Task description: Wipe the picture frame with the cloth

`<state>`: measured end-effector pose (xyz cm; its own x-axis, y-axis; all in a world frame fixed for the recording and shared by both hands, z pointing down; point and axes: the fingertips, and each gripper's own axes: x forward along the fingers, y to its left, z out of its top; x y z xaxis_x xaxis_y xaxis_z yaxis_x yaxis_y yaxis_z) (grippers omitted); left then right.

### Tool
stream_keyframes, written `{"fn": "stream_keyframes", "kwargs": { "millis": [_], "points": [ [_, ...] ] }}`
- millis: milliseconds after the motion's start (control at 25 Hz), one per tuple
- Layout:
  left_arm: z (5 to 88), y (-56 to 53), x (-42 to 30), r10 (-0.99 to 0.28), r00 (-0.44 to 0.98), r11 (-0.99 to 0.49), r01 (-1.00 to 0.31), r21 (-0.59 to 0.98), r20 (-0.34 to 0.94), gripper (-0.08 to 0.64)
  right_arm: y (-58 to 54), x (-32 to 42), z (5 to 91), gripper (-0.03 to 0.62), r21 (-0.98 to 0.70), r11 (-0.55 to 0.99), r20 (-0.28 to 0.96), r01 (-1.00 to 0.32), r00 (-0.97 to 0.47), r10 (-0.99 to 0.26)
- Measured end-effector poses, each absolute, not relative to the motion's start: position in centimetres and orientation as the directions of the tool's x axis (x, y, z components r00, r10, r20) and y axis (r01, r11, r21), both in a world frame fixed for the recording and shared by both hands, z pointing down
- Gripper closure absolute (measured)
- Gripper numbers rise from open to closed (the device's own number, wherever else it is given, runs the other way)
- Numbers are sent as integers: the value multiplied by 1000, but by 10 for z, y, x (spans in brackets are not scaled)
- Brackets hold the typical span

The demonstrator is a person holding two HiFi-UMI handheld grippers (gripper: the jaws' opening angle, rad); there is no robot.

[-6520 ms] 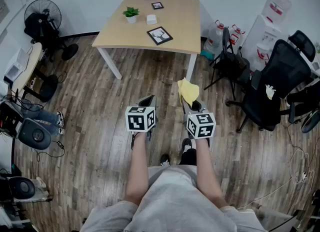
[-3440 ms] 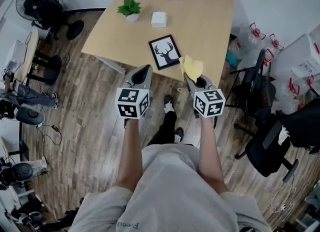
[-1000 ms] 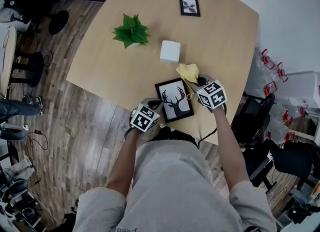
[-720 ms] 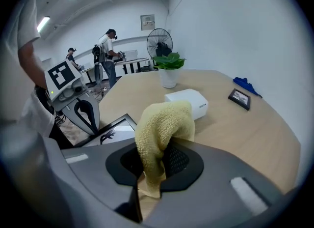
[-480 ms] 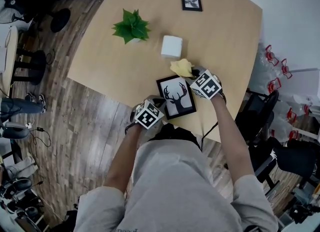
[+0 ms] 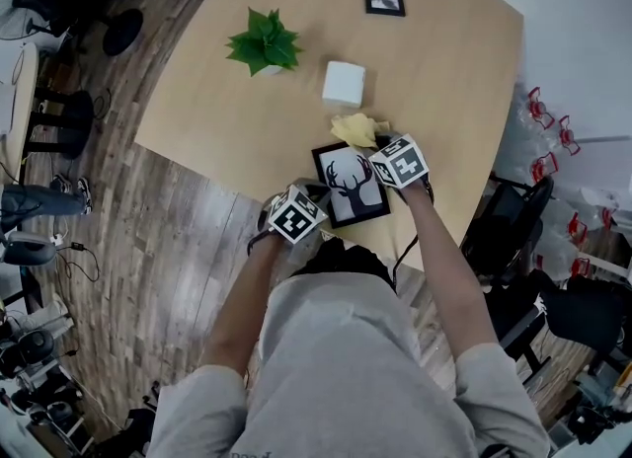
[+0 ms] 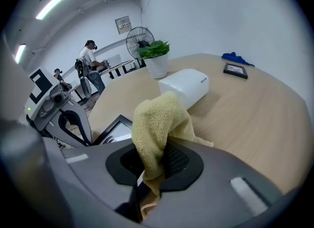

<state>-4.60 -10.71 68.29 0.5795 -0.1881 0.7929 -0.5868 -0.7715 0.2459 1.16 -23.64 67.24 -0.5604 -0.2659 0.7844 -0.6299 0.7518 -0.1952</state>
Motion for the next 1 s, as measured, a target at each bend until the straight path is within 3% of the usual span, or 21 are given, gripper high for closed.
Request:
{"fn": "stream_keyframes", "kwargs": {
  "millis": [1000],
  "points": [
    [684,-106,-45,-215,530,-773,-606,188,820,508,-211,21,673,543,-163,699,769,-697,-533,-353]
  ]
}}
